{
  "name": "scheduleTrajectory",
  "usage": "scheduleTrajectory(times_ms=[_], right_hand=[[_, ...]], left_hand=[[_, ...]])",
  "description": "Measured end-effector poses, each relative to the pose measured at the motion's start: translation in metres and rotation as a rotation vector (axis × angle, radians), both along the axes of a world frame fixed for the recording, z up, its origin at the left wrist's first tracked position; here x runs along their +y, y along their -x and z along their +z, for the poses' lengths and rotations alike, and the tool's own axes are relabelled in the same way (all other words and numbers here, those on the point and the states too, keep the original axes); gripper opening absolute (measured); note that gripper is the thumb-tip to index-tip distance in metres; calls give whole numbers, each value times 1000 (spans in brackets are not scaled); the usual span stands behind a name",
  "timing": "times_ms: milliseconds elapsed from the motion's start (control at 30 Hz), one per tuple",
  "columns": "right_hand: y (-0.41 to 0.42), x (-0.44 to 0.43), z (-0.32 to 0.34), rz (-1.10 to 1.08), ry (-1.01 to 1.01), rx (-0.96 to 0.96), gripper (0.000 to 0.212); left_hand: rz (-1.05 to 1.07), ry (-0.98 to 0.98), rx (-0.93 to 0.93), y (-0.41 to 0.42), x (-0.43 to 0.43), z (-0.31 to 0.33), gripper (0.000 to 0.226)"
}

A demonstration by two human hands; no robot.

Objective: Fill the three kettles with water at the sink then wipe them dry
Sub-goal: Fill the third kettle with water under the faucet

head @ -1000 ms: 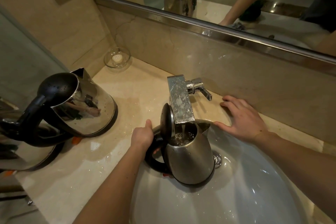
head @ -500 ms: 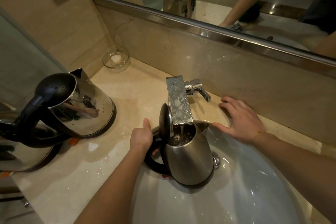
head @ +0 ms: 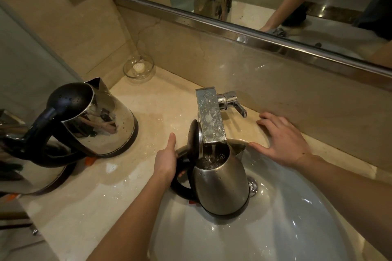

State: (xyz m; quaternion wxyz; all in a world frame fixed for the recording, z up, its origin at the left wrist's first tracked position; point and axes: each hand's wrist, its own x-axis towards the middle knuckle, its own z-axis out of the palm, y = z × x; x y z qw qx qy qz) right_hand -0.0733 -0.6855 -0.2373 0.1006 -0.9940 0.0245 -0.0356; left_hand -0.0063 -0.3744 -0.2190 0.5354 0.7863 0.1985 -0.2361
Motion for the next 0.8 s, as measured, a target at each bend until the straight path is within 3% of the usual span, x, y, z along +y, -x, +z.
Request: scheduleTrajectory(times_ms=[267,800], right_hand=[[0,0,1,-2,-4,11,83],[1,1,3,-9,-9,22,83]], left_hand=[[71,-31,-174,10,-6,12,60],[188,-156,-210,5,-16,2,65]])
